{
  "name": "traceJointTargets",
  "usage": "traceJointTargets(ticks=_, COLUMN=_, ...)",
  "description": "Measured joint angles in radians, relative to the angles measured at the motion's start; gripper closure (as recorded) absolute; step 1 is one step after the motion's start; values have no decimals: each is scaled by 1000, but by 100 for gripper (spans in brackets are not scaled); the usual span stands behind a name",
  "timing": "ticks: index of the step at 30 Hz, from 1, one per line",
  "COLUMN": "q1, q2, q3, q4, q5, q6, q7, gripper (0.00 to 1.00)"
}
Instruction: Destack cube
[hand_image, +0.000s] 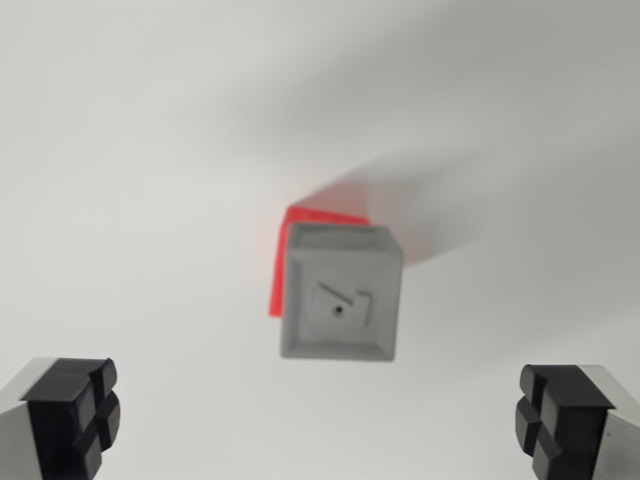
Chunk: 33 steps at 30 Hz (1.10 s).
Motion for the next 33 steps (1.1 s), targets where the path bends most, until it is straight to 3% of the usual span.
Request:
traceJointTargets(ticks=13, q1=23, q2=-39, q3=42, q4=-137, q5=7, q6=102, q7=154, gripper=0)
traceJointTargets(ticks=21, q1=23, q2=61, q3=42, q4=-147, q5=6, q6=204, q7=160, gripper=0)
traceJointTargets(ticks=33, q1=23, q2=195, q3=39, q4=-154, q5=-13, q6=346, q7=175, gripper=0)
